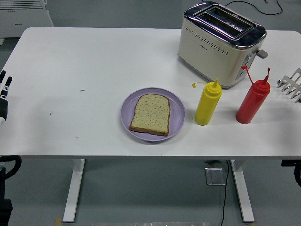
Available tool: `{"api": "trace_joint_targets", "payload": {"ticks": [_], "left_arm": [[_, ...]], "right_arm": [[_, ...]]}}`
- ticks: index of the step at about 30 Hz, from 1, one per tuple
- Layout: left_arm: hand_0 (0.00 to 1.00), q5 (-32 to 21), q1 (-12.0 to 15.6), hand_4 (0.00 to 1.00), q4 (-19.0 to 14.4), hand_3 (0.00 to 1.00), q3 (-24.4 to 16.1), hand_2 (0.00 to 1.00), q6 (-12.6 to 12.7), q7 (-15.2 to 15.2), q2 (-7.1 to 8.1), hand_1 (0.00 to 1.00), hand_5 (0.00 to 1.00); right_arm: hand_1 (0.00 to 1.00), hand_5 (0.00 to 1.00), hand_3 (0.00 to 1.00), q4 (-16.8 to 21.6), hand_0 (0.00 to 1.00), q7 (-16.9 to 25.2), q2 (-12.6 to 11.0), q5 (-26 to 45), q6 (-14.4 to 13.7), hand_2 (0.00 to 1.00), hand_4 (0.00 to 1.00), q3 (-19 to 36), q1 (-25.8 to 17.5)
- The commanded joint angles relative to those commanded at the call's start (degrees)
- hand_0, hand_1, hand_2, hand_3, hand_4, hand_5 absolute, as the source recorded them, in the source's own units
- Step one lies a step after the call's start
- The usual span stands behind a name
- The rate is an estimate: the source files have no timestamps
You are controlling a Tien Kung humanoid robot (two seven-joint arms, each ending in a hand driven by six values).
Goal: Pick up the cup,pour liquid into bread,place the cup on the desk
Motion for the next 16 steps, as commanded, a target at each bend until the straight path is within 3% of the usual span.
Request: {"api": "trace_joint_targets", "payload": {"ticks": [16], "left_arm": [[0.825,-0.1,-0.1,0.669,0.0,0.74,-0.1,0.842,0.0,0.0,0.05,0.831,0.998]], "right_arm": [[0.821,0.606,0.915,0.4,0.892,-0.5,0.1,-0.3,1.2,0.849,0.798,0.8,0.3]]}}
